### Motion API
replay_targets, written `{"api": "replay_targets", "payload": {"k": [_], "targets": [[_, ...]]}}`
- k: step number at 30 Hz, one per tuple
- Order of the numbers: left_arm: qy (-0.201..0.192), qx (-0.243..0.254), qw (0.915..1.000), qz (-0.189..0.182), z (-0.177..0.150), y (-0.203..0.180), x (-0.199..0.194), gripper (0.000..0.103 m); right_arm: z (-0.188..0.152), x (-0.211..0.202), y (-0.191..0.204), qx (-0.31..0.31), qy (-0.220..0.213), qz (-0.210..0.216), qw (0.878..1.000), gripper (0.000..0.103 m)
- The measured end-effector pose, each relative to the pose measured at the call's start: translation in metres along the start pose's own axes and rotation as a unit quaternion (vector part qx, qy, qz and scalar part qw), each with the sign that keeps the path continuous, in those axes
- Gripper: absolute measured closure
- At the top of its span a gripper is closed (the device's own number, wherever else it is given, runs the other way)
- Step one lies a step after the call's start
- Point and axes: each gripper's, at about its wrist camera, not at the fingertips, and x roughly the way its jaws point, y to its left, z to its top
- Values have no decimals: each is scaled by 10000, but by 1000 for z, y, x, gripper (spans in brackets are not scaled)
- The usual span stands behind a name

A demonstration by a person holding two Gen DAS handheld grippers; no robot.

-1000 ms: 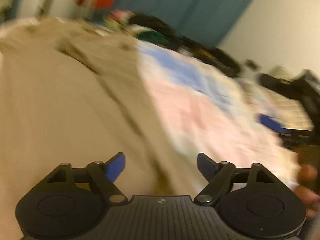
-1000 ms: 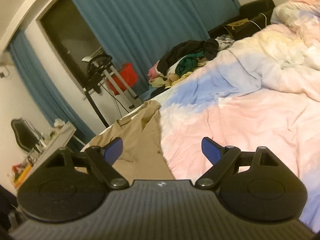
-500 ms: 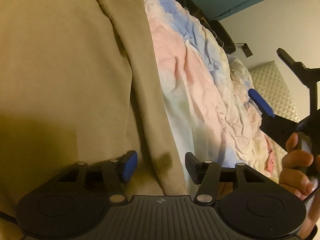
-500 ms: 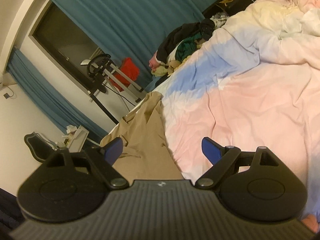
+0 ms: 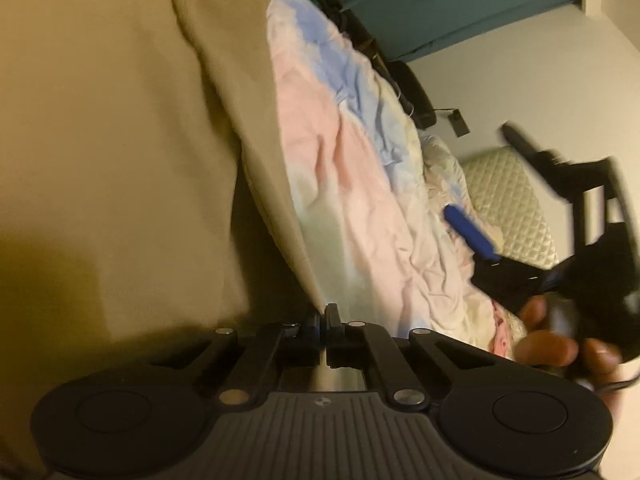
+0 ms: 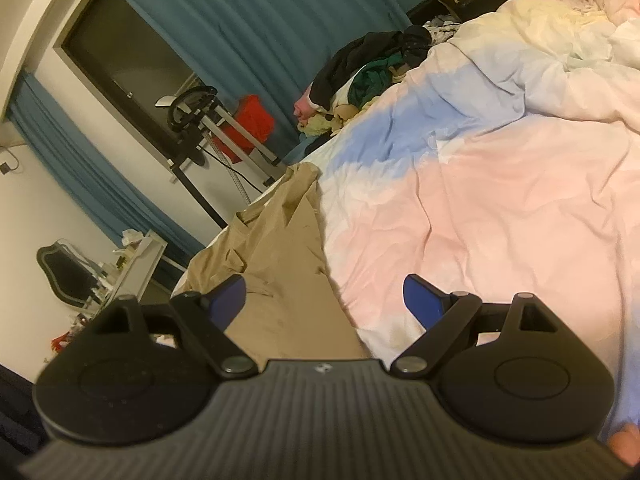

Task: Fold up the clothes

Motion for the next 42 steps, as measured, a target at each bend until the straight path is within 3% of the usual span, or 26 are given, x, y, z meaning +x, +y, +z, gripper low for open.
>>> {"api": "replay_targets", "payload": {"k": [5,8,14,19,21,23,26,29,32,37,42], "targets": [[-222,-320,9990,-216,14,-11,-43,101,-1,-2,-1,-1,14,2,10000,16],[-329,-361,9988,-60,20,-11,-74,101,-2,-1,0,-42,37,-58,10000,16],[-185,-448,9950,878,18,5,-115,101,-7,5,7,-175,170,-26,9997,16],[151,-295,9814,1890,16,16,-107,100,-15,7,18,-474,256,-91,9985,16],[209,-293,9811,1901,19,18,-105,94,-18,8,22,-616,247,-142,9977,16],[152,-426,9841,1720,29,20,-110,75,-20,8,27,-759,238,-193,9966,16],[-181,-531,9835,1721,51,23,-116,50,-25,12,34,-986,205,-246,9946,16],[-584,-528,9792,1871,87,29,-112,42,-29,21,41,-1142,185,-240,9930,16],[-1079,-509,9712,2063,135,44,-93,40,-32,30,48,-1303,136,-247,9911,16],[-1924,-592,9485,2445,203,70,-56,38,-32,53,46,-1488,134,-467,9877,16],[-2594,-664,9331,2403,253,85,-20,34,-29,84,38,-1366,346,-509,9887,16]]}}
